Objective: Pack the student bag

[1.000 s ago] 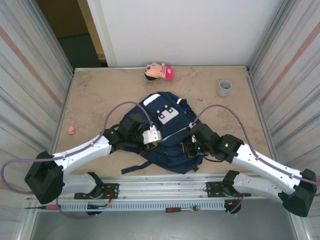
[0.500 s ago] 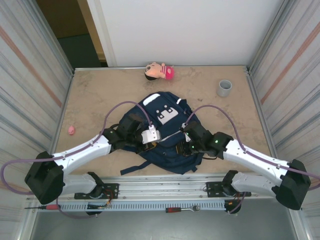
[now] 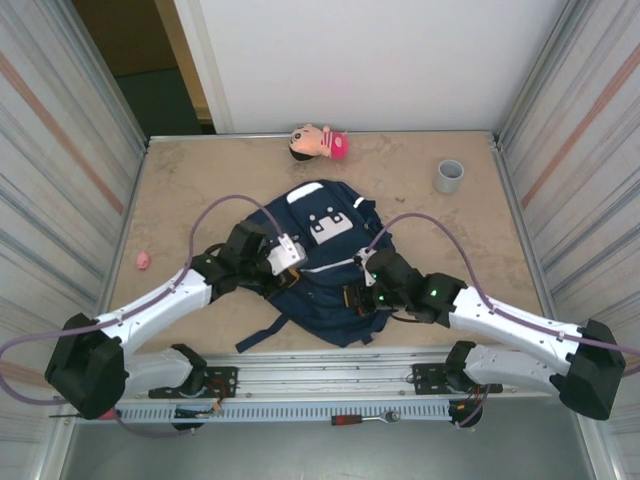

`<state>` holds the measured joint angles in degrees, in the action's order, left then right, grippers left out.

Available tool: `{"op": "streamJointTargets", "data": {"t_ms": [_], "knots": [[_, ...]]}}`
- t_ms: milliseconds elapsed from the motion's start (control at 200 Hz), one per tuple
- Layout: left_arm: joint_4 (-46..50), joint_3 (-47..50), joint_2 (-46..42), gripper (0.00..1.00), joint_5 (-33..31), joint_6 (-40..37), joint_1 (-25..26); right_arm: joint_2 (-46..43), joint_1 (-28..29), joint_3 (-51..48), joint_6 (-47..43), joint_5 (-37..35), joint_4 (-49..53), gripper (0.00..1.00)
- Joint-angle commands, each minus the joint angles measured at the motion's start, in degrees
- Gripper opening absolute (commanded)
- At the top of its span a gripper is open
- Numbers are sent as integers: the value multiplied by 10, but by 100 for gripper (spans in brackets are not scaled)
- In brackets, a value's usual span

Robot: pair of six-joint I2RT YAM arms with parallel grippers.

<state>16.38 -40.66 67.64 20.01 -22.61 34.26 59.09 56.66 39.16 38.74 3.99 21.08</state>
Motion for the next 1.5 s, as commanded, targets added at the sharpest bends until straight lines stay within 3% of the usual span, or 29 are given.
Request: {"op": "streamJointTargets", "data": {"t_ms": [0,80,150,291,401,526,827,962,1077,1258,1493], "knots": [[-33,-2,-11,5,-75,59,-55,32,48,-3,43,3,-40,0],[-28,-9,-7,13,-88,51,-64,79,60,25,36,0,-61,0],[-18,-17,-10,27,-85,48,-69,118,61,46,30,8,-87,0],[7,-18,-59,60,7,7,-67,162,61,74,15,33,-124,0],[29,-3,-112,68,64,-60,-51,169,61,84,2,42,-119,0],[55,17,-144,73,82,-147,-21,166,55,84,-6,52,-114,0],[59,-2,-78,68,81,-210,30,159,50,85,-16,66,-103,0],[47,-13,-25,55,27,-201,31,153,49,85,-19,72,-97,0],[56,-19,-9,45,28,-208,32,145,43,81,-19,76,-96,0],[73,-10,-31,12,-8,-228,28,116,18,68,-34,80,-51,0],[126,-3,-74,9,-8,-267,-10,28,-99,21,-70,97,51,0]]}}
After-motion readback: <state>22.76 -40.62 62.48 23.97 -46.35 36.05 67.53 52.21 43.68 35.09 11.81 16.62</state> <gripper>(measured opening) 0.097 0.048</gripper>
